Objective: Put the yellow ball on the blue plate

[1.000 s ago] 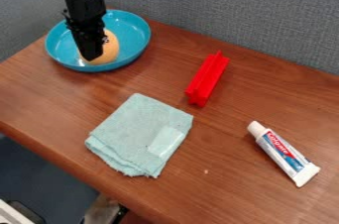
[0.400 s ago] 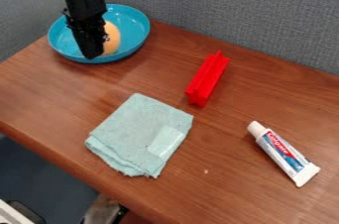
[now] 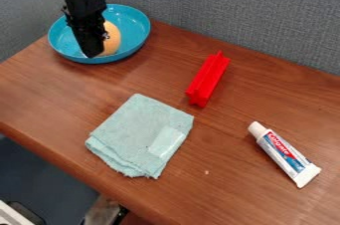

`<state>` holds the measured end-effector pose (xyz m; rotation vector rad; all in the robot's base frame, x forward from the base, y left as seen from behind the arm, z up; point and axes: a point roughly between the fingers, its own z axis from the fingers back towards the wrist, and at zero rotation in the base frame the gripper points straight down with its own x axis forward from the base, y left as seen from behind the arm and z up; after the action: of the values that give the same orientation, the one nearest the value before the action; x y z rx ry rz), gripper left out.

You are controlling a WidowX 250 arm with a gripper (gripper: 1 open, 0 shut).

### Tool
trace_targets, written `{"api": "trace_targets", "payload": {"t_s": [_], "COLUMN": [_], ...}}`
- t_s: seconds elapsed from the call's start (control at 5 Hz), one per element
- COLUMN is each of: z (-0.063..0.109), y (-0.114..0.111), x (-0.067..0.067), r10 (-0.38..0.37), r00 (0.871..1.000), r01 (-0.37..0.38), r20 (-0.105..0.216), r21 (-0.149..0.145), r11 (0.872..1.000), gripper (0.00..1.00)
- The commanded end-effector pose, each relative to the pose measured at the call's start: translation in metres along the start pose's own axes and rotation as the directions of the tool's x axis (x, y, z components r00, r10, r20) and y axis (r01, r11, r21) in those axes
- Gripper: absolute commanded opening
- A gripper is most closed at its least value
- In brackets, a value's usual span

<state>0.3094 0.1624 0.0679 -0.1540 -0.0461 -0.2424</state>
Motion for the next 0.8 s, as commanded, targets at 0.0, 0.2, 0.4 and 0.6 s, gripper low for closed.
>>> {"api": "trace_targets", "payload": {"t_s": [0.0,0.2,0.4,0.6], "z": [0.025,0.025,0.024,0.024], "y": [-0.004,-0.009,-0.014,-0.019], "x": [0.002,0.0,-0.002,-0.004], "r10": [-0.011,-0.014,-0.017,-0.02], "r00": [0.998,0.997,0.997,0.997], "r01": [0.009,0.013,0.016,0.019], "r20": [0.068,0.072,0.075,0.079], "r21": [0.034,0.022,0.013,0.003], "r11": [0.999,1.0,1.0,1.0], "gripper": [0.0,0.0,0.0,0.0]}}
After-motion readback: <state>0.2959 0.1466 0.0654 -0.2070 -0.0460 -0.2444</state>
